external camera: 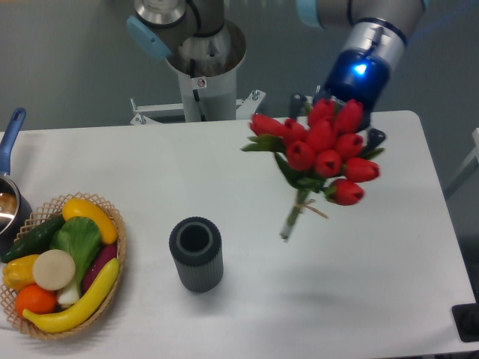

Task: Pick up the flowers from the vase
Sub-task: 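Lift the gripped tulips up out of the vase and away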

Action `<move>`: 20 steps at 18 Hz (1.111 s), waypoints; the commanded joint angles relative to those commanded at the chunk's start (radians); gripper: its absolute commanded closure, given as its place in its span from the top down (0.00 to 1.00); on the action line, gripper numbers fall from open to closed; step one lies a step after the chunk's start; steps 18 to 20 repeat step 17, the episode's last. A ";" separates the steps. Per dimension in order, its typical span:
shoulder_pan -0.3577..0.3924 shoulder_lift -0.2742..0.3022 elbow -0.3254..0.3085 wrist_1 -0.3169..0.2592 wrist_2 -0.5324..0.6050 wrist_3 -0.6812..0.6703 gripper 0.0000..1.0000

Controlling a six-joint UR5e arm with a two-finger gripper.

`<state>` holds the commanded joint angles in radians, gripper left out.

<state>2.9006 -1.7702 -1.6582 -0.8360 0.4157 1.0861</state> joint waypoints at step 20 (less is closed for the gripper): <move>0.008 -0.002 0.014 -0.002 0.029 0.005 0.47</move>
